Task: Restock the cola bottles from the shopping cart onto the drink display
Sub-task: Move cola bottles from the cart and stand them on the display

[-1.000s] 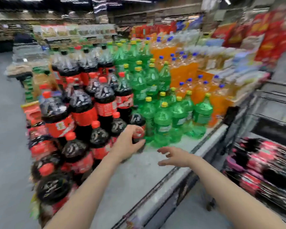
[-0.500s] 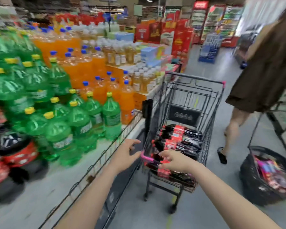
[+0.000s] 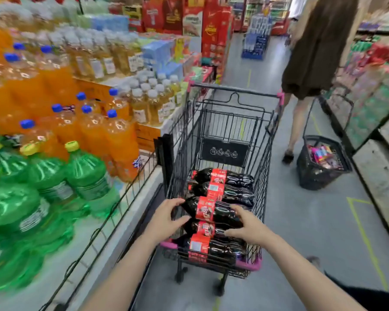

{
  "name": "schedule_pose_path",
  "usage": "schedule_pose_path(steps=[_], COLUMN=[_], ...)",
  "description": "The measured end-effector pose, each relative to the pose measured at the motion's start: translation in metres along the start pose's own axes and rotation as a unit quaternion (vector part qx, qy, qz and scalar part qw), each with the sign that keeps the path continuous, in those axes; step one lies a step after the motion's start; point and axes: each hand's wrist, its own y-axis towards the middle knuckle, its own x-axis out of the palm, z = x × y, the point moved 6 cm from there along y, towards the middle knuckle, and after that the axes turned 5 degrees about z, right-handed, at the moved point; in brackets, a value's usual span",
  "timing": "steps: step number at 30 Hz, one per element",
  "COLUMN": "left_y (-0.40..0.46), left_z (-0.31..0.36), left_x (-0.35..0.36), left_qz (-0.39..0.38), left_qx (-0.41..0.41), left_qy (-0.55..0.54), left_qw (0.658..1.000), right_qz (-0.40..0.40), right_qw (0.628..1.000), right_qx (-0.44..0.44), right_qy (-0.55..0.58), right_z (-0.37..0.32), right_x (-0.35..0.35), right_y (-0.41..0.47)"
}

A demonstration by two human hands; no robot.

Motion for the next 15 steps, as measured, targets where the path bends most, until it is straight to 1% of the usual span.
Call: schedule_pose_path(steps=[6,11,15], left_y=[0.055,0.08,0.096], left_z=[-0.035,-0.053,-0.068], left_x=[0.04,0.068,0.09], left_qz=[-0.046,-0.066,-0.055], left_qx=[-0.044,-0.101,-0.162], left_qy=[-0.017,-0.022,-0.03], left_qw=[0.998,0.992,0.985], right_qz=[0.021,-0.009,-0.05], right_qw=[0.998,0.996,0.995], right_qx=[0.056,0.086,0.081], right_qy=[0.019,0.029,0.001], right_z=[0.038,0.064,0.081], right_x=[-0.009,-0.011,-0.014], right_y=[0.05,0.09,0.134])
